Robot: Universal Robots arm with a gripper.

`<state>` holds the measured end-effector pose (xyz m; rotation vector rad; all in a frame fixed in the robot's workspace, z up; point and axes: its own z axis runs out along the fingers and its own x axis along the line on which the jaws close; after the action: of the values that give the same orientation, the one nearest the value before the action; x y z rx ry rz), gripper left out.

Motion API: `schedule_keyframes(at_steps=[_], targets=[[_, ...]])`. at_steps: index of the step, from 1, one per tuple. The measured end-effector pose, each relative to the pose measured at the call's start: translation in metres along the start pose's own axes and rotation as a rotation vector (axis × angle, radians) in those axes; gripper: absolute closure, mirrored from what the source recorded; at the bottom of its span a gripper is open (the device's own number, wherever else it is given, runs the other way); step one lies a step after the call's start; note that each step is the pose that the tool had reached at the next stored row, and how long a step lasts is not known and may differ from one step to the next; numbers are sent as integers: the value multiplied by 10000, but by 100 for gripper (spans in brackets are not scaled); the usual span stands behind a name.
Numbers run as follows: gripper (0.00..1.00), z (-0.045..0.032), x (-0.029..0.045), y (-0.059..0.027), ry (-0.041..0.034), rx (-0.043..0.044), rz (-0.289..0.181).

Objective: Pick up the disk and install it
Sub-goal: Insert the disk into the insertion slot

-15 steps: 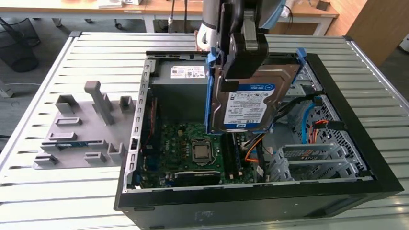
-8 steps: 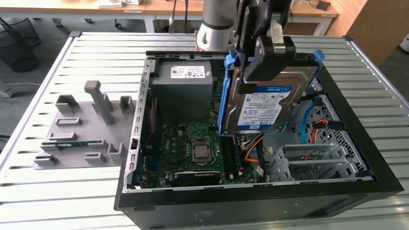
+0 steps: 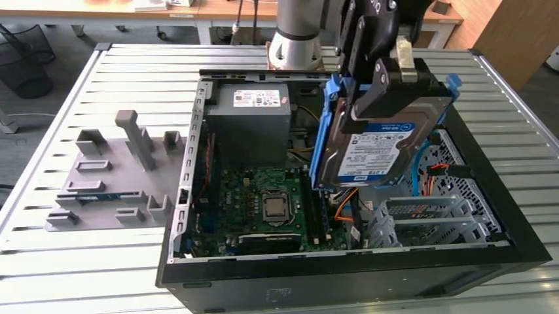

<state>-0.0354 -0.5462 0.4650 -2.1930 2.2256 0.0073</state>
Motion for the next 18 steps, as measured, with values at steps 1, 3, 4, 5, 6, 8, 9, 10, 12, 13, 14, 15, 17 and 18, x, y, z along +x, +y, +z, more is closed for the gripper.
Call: schedule_keyframes(at_steps=[1, 3, 4, 5, 6, 8, 9, 10, 12, 13, 14, 15, 17, 18], targets=[[64, 3, 20, -3, -2, 0, 1], [64, 6, 58, -11, 0, 0, 1], [64, 9, 73, -16, -1, 0, 2], [64, 11, 84, -25, 0, 0, 2], [64, 14, 93, -39, 0, 0, 2], [64, 20, 104, -81, -1, -1, 3], [64, 24, 109, -109, -2, -2, 3], [64, 27, 113, -138, -2, -5, 2], [64, 32, 125, -183, 2, -8, 1], [64, 36, 144, -196, 0, -8, 1], [64, 41, 167, -205, -1, -8, 2], [64, 44, 186, -212, 0, -8, 2], [64, 51, 208, -231, 0, -8, 2], [64, 56, 212, -245, -2, -7, 3]])
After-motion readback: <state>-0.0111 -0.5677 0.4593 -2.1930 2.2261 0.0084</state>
